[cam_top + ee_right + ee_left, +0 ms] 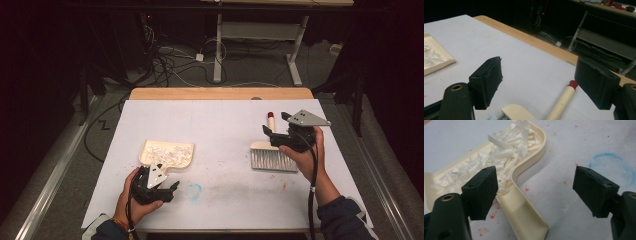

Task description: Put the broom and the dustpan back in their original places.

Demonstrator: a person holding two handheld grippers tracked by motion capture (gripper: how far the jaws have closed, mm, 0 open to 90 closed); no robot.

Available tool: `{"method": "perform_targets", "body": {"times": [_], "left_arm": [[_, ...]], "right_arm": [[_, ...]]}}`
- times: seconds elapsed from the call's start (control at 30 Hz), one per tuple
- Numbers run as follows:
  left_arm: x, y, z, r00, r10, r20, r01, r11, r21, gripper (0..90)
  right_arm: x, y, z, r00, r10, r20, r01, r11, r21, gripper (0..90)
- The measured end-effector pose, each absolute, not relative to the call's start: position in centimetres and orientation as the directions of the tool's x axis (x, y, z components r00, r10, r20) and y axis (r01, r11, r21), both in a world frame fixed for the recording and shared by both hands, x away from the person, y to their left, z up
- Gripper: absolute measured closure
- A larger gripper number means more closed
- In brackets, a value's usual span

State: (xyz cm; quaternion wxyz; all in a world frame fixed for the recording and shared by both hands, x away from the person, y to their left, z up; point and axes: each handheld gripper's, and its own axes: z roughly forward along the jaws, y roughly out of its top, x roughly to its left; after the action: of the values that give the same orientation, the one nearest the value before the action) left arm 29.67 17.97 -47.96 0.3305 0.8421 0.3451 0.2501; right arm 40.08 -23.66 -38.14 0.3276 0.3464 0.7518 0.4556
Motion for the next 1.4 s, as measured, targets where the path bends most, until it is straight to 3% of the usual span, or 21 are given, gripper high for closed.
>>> {"method": "perform_targets", "body": {"times": [1.07, 1.4], "left_arm": [[29.7, 18.1, -47.8, 0.631, 0.753, 0.186, 0.419, -0.533, 0.735, 19.1], [29.7, 18.0, -47.9, 0.633, 0.751, 0.189, 0.422, -0.539, 0.729, 19.1]], "right_arm": [[34.0, -25.4, -37.3, -0.551, 0.784, -0.285, 0.105, 0.405, 0.908, 24.5], [33.0, -26.6, -37.8, -0.547, 0.784, -0.294, 0.123, 0.423, 0.898, 24.5]]}}
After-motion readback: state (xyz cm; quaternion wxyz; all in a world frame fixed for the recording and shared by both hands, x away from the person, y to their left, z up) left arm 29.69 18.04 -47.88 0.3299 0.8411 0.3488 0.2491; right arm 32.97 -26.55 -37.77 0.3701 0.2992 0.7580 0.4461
